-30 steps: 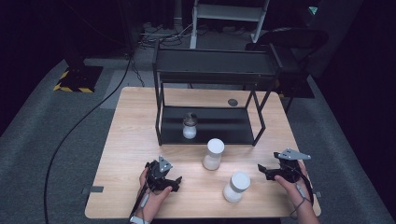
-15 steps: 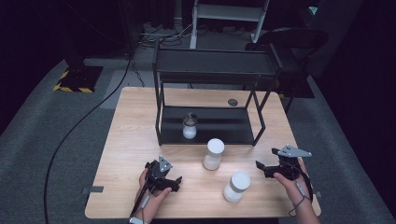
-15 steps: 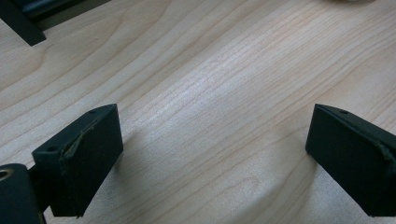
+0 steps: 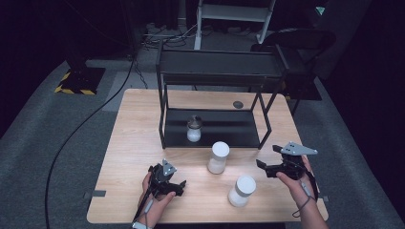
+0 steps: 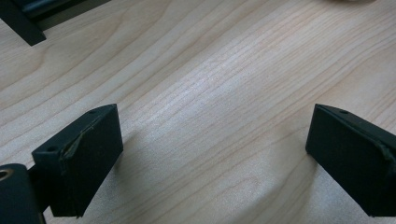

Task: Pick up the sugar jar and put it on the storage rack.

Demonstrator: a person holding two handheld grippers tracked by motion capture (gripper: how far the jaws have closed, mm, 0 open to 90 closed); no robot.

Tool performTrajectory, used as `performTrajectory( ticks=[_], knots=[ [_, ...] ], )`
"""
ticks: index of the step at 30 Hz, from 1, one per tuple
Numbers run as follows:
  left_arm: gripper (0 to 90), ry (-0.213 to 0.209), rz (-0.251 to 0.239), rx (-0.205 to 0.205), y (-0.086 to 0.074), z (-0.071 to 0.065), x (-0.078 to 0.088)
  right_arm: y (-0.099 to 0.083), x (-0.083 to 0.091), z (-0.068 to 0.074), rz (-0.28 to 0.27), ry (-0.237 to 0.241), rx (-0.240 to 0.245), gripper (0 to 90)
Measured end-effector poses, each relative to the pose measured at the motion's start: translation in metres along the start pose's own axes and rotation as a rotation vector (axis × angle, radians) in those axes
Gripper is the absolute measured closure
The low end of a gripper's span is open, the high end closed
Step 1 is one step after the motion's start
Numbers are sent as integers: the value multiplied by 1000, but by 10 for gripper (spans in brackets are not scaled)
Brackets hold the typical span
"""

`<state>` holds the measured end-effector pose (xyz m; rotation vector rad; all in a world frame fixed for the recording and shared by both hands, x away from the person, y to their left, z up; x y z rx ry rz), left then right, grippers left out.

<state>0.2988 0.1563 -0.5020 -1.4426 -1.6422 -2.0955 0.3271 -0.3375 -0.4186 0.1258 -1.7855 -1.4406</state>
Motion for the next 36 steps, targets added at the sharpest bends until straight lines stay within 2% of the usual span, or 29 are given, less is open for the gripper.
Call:
performTrajectory(
  ticks=[16,36],
  knots=[
    [38,1,1,-2,0,0,0,27,-11,15,-2,30,8,52],
    [38,1,1,-2,0,0,0,54,-33,37,4,71,69,52]
  ],
)
Point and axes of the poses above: each handheld gripper's, and its own axes: x roughly backward along the jaws, y roughly out of its top, z roughly to its left, the point moved 7 cm from there along -x, roughly forward along the jaws, and after that the axes turned 2 degrees about -y, right-handed, at the moved point
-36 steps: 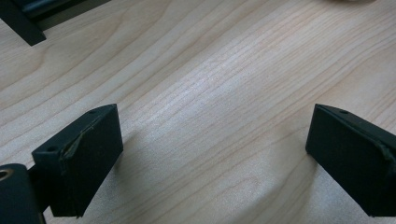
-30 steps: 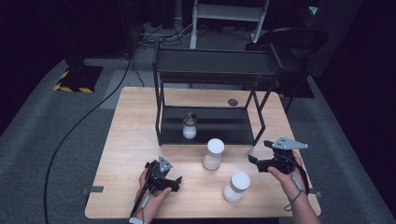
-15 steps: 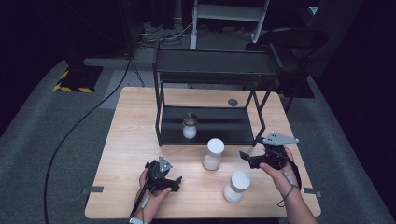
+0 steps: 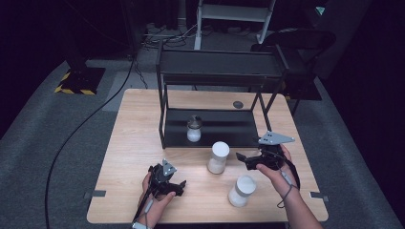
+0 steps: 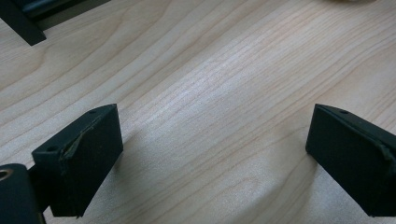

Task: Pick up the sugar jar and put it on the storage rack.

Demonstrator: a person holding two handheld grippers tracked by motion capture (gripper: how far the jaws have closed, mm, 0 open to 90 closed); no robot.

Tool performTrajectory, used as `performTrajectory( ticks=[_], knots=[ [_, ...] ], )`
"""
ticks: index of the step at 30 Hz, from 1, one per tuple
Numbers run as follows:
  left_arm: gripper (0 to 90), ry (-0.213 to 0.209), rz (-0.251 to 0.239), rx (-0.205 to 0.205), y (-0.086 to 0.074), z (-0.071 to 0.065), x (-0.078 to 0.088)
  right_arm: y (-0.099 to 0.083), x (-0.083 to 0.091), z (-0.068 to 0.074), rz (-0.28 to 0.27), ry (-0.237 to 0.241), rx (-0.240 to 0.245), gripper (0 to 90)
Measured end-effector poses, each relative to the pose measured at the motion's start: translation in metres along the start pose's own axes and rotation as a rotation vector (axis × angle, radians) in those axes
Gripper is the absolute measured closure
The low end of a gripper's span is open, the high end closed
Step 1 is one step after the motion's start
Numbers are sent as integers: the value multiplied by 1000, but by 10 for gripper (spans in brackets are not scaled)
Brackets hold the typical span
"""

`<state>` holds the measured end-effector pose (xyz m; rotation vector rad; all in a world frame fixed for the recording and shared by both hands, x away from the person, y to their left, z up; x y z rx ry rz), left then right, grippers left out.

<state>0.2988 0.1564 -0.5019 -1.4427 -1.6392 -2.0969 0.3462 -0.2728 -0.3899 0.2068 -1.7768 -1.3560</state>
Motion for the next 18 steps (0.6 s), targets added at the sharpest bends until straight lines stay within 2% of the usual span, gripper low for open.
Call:
performTrajectory(
  ticks=[15,18],
  knots=[
    [38,-1,1,1,0,0,0,17,-12,8,18,32,42,51],
    [38,0,0,-1,0,0,0,21,-16,10,26,39,63,51]
  ],
)
Point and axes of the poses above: each handheld gripper's, and its own axes: x roughly backward along the jaws, y roughly out of its top, z roughly to its left, the point moved 7 cm from there along -x, roughly forward along the jaws, and after that the axes turned 2 degrees about -y, right-handed, at the moved point
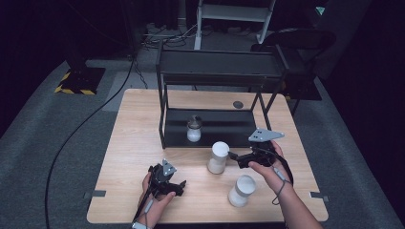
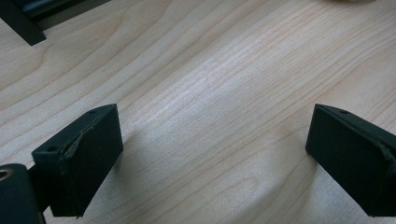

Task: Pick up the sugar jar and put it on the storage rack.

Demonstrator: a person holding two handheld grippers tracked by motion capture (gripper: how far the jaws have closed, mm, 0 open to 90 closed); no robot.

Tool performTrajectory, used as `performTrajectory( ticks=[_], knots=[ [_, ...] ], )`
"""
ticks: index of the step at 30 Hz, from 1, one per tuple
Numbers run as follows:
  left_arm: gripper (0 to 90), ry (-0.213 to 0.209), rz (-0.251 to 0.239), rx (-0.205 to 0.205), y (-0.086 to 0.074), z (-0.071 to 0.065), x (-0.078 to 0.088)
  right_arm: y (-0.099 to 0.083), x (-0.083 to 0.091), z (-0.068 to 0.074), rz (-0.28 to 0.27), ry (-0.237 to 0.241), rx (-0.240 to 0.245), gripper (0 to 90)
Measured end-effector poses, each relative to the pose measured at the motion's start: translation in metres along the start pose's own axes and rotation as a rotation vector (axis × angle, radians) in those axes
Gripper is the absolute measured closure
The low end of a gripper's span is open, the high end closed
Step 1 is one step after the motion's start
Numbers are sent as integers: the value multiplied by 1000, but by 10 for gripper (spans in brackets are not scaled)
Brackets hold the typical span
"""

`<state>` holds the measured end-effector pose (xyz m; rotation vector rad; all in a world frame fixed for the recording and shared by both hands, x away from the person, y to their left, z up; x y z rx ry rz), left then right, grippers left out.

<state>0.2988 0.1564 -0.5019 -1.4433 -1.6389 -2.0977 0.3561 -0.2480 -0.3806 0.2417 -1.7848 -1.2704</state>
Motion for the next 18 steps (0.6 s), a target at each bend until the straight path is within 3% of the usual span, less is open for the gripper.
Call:
performTrajectory(
  ticks=[18],
  knots=[
    [38,0,1,2,0,0,0,17,-22,10,20,52,38,57]
  ],
)
Point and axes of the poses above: each handheld gripper's, and its own axes: x roughly backward along the jaws, y roughly out of its top, z roughly to its left, the point moved 7 cm from there along -x, roughly forward along the jaws, and after that the axes turned 2 degrees about -y, right-handed, at the moved point
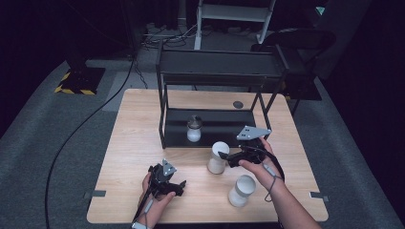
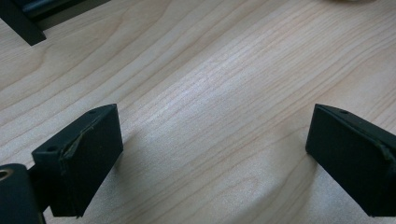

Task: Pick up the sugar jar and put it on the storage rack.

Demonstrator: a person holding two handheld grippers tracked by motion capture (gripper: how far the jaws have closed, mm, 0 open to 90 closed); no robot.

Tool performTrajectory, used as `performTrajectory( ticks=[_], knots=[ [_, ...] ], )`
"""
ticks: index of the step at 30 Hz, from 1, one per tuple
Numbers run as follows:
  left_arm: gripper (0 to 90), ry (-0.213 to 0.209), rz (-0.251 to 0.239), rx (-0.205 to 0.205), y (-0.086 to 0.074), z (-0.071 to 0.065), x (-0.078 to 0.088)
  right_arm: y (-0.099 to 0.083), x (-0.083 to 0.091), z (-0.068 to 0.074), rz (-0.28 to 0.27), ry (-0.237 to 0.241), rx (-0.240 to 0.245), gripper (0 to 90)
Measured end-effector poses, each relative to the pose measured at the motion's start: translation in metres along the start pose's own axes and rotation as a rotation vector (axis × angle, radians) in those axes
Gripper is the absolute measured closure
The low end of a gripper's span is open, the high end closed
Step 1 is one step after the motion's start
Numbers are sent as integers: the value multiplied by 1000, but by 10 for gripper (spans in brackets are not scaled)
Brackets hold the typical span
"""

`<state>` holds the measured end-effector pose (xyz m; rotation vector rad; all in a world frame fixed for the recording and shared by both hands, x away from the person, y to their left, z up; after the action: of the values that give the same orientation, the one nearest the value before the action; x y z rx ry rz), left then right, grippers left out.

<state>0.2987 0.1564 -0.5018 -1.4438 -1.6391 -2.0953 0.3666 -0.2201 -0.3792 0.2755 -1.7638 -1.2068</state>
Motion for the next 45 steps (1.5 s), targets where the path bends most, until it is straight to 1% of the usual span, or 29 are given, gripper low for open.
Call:
performTrajectory(
  ticks=[9,15,22,25,28,31,45],
  knots=[
    [38,0,-1,-1,0,0,0,4,-14,1,28,46,14,109],
    [38,0,-1,-1,0,0,0,4,-22,2,52,61,27,144],
    [38,0,-1,-1,0,0,0,3,-31,3,89,74,41,218],
    [38,0,-1,-1,0,0,0,4,-34,3,108,78,45,263],
    [38,0,-1,-1,0,0,0,4,-36,3,127,81,57,304],
    [38,0,-1,-1,0,0,0,4,-37,3,137,83,68,327],
    [38,0,-1,0,0,0,0,8,-38,2,147,92,81,334]
  ],
)
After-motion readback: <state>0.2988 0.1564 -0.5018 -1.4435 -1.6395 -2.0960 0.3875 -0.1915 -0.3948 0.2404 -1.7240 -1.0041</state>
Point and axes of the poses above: each handheld gripper's, and its own axes: x roughly backward along the jaws, y roughly out of its top, z roughly to its left, the point moved 7 cm from there along -x, roughly forward along the jaws, and after that the axes turned 2 degrees about -y, right-handed, at the moved point
